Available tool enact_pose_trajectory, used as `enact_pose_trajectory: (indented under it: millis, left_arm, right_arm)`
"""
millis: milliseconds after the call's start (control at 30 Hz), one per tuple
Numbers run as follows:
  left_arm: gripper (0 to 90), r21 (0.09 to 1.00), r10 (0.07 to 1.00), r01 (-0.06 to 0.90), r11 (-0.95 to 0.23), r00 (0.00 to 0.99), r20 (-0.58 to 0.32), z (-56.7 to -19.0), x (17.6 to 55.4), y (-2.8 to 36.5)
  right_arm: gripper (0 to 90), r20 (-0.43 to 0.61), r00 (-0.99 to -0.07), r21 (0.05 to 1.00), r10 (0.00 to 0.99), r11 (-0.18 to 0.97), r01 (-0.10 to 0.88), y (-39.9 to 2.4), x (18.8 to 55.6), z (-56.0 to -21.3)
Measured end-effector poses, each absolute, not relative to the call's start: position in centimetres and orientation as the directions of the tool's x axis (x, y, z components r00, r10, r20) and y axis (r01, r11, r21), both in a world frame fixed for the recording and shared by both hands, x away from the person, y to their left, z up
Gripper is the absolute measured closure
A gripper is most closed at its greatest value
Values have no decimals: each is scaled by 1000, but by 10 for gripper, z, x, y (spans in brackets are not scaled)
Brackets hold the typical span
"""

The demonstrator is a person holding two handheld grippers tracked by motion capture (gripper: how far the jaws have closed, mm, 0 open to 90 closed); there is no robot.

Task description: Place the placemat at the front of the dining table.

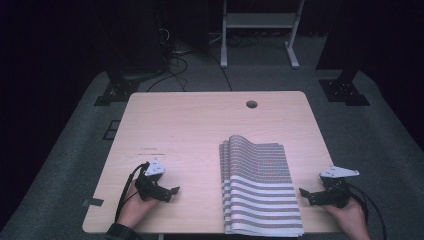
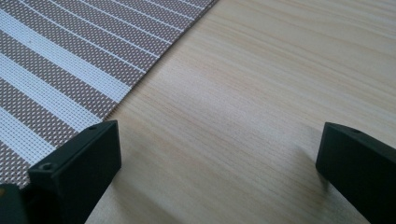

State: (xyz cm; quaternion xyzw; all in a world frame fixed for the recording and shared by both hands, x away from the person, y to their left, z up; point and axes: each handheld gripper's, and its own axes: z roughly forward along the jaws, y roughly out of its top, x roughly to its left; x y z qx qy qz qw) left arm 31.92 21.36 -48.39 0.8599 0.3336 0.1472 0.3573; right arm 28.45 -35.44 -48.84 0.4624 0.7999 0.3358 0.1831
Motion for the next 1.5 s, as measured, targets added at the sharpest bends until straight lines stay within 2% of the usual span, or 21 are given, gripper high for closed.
enact_pose_trajectory:
  millis: [500,1000,1367,1433,1500]
  left_arm:
    - [0,714,683,470,-519,730,15,-484,317,215]
    - [0,714,698,482,-507,716,13,-484,316,217]
    - [0,713,709,490,-502,705,15,-484,314,219]
    - [0,713,709,489,-503,705,16,-484,314,220]
    - [0,714,710,489,-501,704,15,-484,314,220]
  right_arm:
    - [0,46,-516,706,855,338,623,-353,279,-479]
    - [0,59,-617,730,785,388,563,-317,268,-469]
    - [0,98,-655,730,750,393,559,-304,267,-467]
    - [69,102,-664,726,741,401,559,-302,267,-467]
    - [76,99,-671,734,734,401,547,-301,267,-466]
